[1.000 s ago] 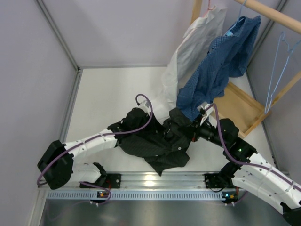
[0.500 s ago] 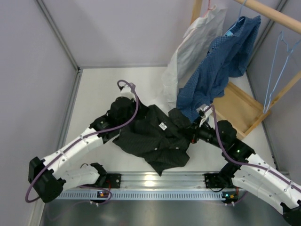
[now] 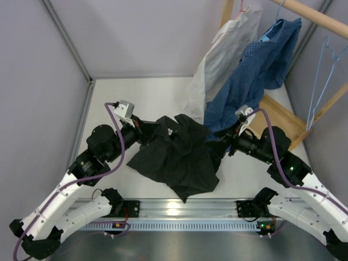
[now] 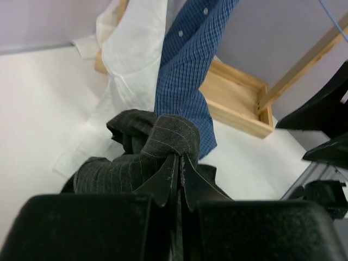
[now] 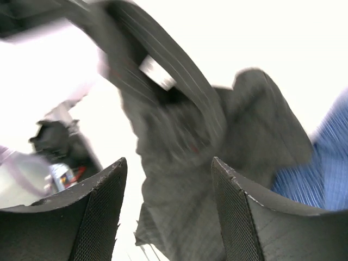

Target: Place the shirt on the hanger

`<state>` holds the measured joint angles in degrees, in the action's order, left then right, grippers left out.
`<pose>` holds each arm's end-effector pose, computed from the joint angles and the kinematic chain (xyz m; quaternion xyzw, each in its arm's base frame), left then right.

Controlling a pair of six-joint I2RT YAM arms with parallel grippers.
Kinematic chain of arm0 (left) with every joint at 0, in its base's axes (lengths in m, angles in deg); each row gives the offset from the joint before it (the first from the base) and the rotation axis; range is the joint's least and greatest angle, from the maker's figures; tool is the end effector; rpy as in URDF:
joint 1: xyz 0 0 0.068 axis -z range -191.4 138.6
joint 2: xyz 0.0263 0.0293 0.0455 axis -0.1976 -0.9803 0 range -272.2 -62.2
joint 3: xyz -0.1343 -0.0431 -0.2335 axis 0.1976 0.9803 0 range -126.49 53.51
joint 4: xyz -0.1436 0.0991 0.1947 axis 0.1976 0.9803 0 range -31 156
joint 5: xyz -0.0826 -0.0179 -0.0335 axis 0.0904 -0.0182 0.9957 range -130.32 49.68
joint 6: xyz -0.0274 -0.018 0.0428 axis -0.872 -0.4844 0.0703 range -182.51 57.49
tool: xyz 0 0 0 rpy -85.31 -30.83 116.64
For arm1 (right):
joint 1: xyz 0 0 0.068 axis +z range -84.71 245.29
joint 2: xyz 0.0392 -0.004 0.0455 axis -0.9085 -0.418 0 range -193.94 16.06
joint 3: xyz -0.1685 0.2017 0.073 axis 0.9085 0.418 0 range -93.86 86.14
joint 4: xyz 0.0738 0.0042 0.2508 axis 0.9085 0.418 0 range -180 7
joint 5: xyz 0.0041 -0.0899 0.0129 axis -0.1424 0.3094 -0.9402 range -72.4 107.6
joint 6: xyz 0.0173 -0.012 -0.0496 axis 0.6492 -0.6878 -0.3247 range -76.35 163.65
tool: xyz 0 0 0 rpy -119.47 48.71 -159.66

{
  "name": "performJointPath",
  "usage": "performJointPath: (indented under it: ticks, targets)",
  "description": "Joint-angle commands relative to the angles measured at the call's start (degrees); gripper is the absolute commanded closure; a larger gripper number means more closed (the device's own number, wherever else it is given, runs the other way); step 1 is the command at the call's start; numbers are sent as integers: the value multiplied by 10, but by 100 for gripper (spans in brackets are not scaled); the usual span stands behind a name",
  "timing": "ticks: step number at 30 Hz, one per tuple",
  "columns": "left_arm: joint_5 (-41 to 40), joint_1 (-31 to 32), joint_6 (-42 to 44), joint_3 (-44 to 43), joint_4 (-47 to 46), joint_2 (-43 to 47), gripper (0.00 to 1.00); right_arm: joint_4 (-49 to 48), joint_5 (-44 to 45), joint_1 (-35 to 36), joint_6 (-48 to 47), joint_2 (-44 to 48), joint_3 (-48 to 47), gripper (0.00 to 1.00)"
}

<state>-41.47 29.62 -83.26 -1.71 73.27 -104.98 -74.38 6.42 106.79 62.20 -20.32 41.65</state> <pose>0.1228 -0.1059 0.4007 0.1195 0.7083 -0.3509 0.6007 0.1074 0.1043 0.3499 -0.2117 0.7206 0.3917 0.5315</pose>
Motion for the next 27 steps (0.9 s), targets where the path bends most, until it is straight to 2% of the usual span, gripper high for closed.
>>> performJointPath:
  ticks: [1,4,9,14,22,27]
  targets:
    - [33,-1,-17,24,16,20,100,11,-128,-3,-61,-55,-57,40]
    - [51,-1,-31,23,33,36,100,-52,-150,-2,-75,-115,-60,42]
    - [90,-1,-46,13,56,48,100,-92,-205,-1,-134,-248,-100,42]
    - [87,-1,-51,7,84,50,100,-132,-177,-2,-172,-336,-122,41]
    - [81,-1,-53,-5,94,51,100,-217,-179,2,-169,-422,-85,40]
    - [81,-1,-53,-12,98,50,100,-254,-123,2,-164,-436,-63,40]
